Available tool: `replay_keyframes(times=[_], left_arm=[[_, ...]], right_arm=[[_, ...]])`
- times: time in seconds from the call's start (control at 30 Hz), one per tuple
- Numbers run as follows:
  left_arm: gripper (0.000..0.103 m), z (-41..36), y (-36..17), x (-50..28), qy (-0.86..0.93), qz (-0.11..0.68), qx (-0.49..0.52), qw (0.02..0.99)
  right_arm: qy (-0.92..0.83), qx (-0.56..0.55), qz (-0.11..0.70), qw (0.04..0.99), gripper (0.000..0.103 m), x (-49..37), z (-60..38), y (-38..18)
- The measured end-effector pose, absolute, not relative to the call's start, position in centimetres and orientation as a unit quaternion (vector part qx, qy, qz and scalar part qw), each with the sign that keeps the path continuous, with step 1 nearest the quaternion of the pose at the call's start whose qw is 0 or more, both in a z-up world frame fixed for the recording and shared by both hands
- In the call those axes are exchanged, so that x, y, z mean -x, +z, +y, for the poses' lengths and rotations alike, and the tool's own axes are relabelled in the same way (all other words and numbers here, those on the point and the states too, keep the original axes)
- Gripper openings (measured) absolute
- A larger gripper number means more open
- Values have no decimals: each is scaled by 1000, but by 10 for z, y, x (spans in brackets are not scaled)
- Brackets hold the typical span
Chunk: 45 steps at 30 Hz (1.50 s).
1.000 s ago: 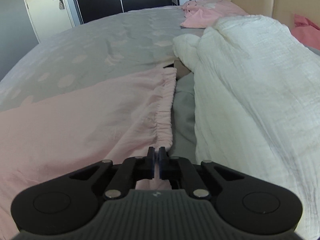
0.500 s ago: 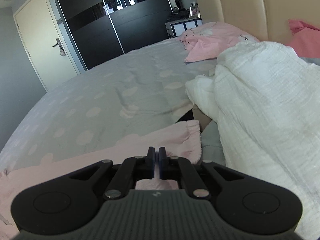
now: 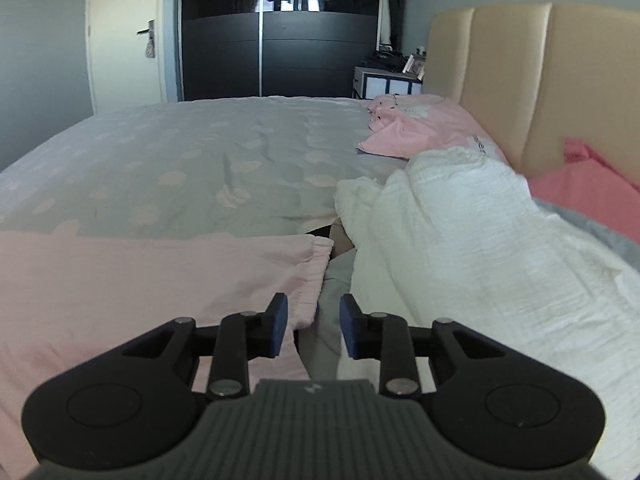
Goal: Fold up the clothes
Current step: 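Smooth the pink pants waistband with the right tool and hold both tools above the clothes, then grasp the pink pants waistband with the right tool and lift it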
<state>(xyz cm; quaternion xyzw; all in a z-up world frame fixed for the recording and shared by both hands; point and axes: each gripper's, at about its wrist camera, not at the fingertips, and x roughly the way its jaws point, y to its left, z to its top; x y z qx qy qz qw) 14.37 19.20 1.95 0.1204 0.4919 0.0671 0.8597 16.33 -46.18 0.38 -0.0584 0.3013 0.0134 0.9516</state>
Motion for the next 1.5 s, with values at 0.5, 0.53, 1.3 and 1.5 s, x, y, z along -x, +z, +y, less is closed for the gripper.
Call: replay_keyframes(times=[0.5, 0.53, 1.3, 1.5], left_arm=[[41, 190, 25, -136, 60, 483, -125, 865], [41, 189, 26, -136, 59, 482, -126, 865], [41, 177, 21, -136, 41, 486, -152, 860], [42, 164, 14, -112, -27, 479, -198, 855]], right_arm=[[122, 469, 305, 820, 51, -61, -405, -72], [130, 495, 300, 805, 51, -58, -401, -79], [147, 628, 305, 701, 16, -74, -391, -111], [71, 557, 280, 779, 11, -87, -399, -56]])
